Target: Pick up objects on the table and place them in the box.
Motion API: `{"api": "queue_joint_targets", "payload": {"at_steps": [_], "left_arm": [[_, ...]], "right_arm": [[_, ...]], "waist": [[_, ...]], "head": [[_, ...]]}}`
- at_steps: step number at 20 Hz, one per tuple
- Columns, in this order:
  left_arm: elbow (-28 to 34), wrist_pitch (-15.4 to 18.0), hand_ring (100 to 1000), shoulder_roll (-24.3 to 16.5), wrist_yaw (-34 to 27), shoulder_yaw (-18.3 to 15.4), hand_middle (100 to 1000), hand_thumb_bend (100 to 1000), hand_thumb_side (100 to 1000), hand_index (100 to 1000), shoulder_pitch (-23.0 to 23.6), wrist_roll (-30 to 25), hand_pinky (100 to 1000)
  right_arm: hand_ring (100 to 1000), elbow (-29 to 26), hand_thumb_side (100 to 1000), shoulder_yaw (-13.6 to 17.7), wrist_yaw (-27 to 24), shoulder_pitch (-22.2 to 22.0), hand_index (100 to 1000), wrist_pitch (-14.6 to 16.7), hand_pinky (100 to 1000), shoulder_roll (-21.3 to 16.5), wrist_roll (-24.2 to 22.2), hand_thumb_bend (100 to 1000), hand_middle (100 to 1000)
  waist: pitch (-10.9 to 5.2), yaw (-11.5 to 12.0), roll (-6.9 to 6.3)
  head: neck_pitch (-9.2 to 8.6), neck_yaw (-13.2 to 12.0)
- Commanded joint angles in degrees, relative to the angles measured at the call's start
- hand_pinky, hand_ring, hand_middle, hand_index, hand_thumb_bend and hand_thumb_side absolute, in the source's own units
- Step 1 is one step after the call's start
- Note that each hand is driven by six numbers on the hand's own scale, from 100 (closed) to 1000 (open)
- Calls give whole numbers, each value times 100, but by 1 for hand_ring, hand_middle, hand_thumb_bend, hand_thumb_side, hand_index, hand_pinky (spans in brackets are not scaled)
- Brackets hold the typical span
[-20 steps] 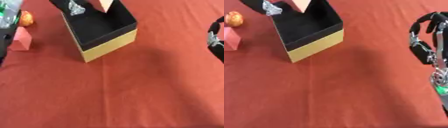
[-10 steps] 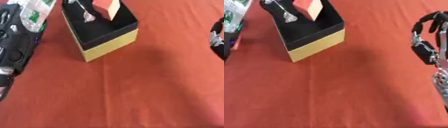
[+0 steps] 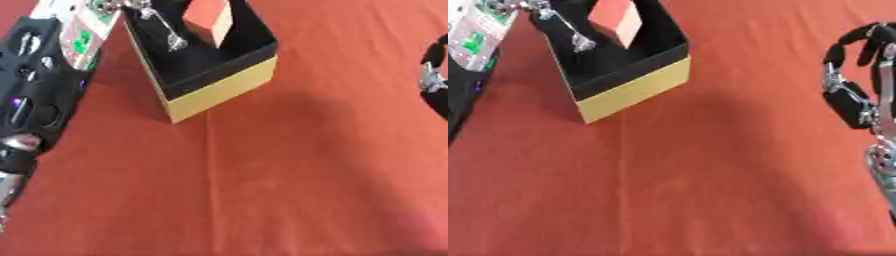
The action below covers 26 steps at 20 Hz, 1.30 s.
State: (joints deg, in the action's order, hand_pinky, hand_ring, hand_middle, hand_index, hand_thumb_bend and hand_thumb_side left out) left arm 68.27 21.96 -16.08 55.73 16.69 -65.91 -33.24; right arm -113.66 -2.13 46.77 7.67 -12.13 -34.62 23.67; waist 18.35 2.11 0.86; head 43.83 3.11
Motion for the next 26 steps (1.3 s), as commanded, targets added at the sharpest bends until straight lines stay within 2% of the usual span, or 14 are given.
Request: {"api": "queue_joint_targets", "payload": {"at_steps": [1,3,7,11,15,17,20,26], "left_arm": [[55,203,781,-46,397,-49,789,477,203,892,-118,-92,683],[64,255,836,-39,709,-91,827,530,215,914,-120,-134,753],[-61,248,860,17,942,-174,834,467,205,921,-121,-137,780],[-69,194,857,46,819,-236,834,376,175,920,-109,-24,747],[320,90,848,1,363,-325,826,269,131,914,-96,73,716],[659,36,858,-99,99,-366,837,304,120,916,-100,-1,733],[1186,28,867,-340,-343,-377,839,307,110,920,-74,-239,750],[1842,-89,880,-1239,-1235,-504,843,350,132,918,62,-711,780]], "right_arm": [[164,-93,100,46,-28,55,513,1,100,-120,13,100,290],[163,-93,100,48,-29,55,513,-1,100,-118,18,100,290],[163,-93,100,42,-36,61,513,-2,100,-112,26,100,289],[162,-93,100,38,-43,58,513,-15,100,-104,38,100,288],[161,-93,100,37,-45,50,513,-28,100,-103,47,100,288],[161,-93,100,40,-44,38,513,-38,100,-110,47,100,288],[161,-93,100,43,-37,20,513,-49,100,-123,44,100,288],[161,-93,100,74,6,-76,513,-87,100,-148,48,100,289]], "waist": [[-98,-2,20],[-94,5,21],[-82,14,22],[-66,21,31],[-58,51,52],[-63,82,57],[-83,141,60],[-147,257,46]], "head": [[29,-5],[29,-7],[29,-14],[29,-16],[29,-15],[29,-11],[29,9],[29,104]]}}
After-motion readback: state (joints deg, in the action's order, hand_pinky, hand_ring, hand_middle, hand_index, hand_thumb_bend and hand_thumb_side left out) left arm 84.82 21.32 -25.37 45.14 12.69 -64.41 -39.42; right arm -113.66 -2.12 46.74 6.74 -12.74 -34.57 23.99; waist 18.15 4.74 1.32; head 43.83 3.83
